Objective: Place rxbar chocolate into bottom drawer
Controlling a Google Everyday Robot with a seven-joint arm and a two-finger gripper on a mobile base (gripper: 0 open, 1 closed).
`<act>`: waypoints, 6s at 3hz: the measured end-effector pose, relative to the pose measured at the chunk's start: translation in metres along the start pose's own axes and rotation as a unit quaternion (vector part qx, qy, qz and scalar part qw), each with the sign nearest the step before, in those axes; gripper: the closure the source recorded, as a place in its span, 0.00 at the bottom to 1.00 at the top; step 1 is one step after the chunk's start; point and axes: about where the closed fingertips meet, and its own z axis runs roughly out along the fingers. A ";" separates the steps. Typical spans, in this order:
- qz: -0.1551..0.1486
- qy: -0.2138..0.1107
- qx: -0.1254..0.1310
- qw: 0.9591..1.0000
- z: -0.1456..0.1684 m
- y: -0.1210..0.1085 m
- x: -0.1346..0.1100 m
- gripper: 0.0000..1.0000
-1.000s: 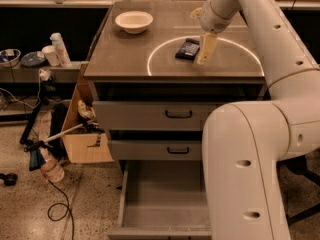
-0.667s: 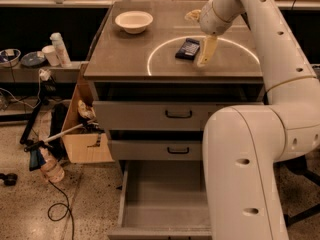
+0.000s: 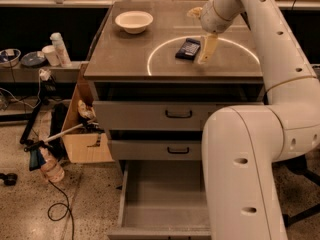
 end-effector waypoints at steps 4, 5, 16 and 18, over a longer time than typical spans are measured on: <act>0.071 0.036 -0.036 0.996 0.026 0.010 0.006 0.00; 0.073 0.037 -0.041 0.996 0.027 0.010 0.002 0.00; 0.032 -0.003 0.044 0.999 -0.052 -0.022 -0.018 1.00; -0.010 -0.010 0.082 0.997 -0.092 -0.039 -0.043 1.00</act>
Offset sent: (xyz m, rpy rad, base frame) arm 0.0100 -0.0008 0.0037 -0.0101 -0.0316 -0.0198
